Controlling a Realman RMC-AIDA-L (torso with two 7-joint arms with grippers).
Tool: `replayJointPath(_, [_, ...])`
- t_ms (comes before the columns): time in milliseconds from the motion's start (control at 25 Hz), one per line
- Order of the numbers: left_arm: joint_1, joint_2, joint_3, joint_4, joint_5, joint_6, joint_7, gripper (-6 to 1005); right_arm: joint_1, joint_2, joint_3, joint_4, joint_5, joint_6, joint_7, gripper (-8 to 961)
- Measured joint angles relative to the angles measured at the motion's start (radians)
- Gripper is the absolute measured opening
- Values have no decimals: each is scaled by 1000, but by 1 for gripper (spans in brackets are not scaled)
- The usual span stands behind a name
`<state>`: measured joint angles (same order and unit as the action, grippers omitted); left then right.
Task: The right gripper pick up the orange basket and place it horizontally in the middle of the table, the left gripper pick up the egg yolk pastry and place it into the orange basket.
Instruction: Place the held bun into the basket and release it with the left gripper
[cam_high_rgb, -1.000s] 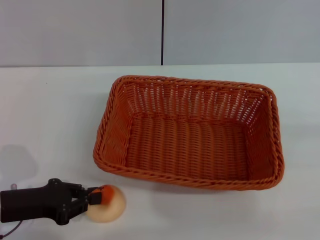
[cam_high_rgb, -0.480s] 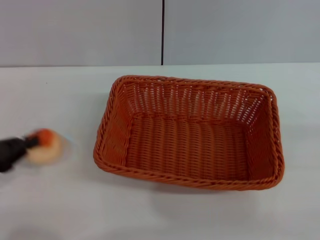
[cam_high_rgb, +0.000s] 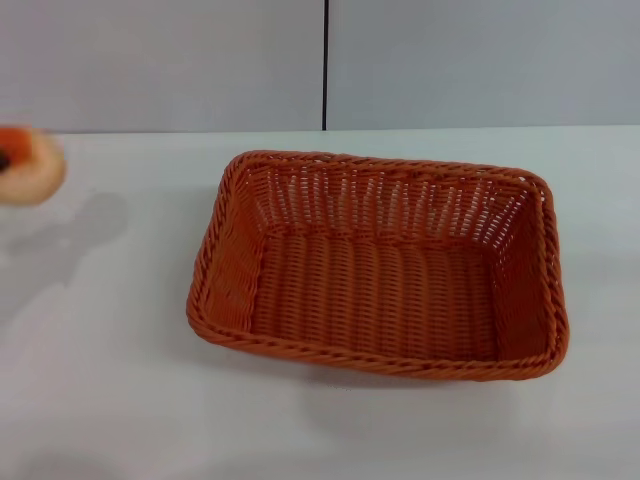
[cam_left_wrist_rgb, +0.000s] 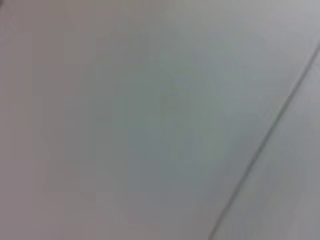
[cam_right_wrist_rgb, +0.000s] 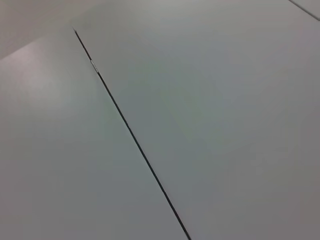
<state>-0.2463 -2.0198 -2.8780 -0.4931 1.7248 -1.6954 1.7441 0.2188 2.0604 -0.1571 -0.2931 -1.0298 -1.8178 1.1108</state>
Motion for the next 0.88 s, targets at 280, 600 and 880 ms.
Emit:
replayJointPath(280, [-126,-38,34,57,-27,-28,4,48,6,2,-8,4,-2,0,0,550])
replayJointPath(600, [-285,-43,236,159,-28,34,34,48,5,4,-4,20,-5,0,0,551])
replayJointPath(880, [-299,-40,336,136,-30,20,73,48,6,4,-8,21,-6,9,0,551])
